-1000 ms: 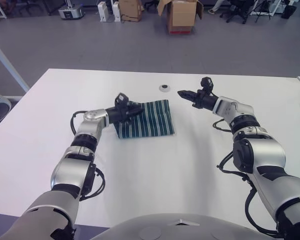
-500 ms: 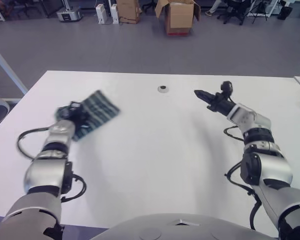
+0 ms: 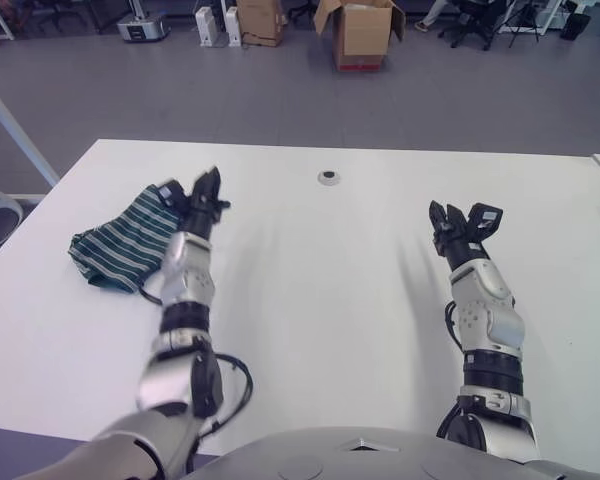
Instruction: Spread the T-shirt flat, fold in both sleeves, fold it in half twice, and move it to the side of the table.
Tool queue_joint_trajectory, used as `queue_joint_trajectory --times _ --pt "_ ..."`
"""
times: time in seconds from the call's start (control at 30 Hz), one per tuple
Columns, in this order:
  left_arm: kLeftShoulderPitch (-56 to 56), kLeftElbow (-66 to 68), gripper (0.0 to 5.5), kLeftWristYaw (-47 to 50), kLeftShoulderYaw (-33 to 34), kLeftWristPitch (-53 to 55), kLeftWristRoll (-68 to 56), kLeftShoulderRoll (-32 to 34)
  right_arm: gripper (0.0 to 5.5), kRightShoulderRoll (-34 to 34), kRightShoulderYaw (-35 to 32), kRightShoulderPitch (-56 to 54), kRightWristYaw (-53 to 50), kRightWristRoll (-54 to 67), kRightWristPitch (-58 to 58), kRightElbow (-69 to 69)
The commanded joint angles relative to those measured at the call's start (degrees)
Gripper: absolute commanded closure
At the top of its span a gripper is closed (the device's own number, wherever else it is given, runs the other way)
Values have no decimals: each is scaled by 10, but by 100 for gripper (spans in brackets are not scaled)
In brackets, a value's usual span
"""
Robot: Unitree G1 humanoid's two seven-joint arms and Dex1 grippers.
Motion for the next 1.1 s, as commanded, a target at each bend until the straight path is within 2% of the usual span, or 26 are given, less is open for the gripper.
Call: queue_joint_trajectory --times 0.03,0.17,0.4,1.0,1.1 --pt "58 -72 403 26 -50 22 46 -24 368 6 12 17 -45 -35 -26 5" --pt "102 -93 403 39 -94 12 120 -8 368 10 37 18 -57 -59 -55 13" --pt "108 -70 403 53 -111 -11 160 -8 368 16 59 38 -65 -66 -77 7" --pt "83 -56 403 0 -138 8 139 -32 368 18 57 73 -96 -78 -113 -2" --pt "76 -57 403 18 -115 26 109 -43 368 15 56 75 -98 -81 -117 -3"
